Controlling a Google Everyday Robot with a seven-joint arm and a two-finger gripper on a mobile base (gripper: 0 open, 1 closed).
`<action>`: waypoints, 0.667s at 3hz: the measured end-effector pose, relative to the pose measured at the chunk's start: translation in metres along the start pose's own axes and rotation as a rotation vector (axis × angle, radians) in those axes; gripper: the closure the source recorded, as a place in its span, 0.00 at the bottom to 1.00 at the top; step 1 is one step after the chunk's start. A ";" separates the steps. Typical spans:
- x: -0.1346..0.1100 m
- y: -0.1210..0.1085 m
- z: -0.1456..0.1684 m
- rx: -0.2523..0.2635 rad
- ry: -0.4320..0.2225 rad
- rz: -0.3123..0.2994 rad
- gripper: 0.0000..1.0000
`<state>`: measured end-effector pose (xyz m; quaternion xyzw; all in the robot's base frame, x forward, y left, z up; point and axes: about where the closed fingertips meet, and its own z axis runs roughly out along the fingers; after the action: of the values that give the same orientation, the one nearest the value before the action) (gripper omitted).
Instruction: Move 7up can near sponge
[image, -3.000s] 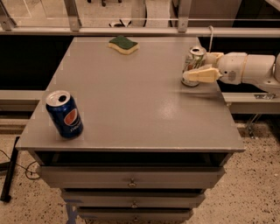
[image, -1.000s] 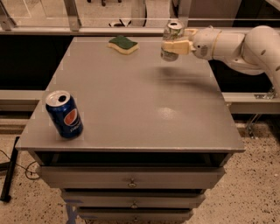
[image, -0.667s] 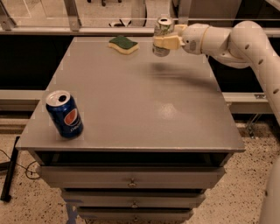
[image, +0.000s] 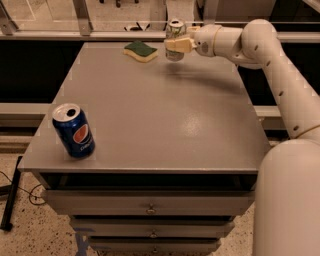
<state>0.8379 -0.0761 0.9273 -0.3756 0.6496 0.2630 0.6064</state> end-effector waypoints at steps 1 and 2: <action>0.006 -0.004 0.023 0.002 0.012 0.007 1.00; 0.013 -0.005 0.042 0.003 0.020 0.019 1.00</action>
Offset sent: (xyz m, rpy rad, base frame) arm 0.0477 0.0352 -0.0233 -0.0039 0.0387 -0.0232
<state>0.8675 -0.0475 0.9100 -0.3710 0.6596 0.2640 0.5980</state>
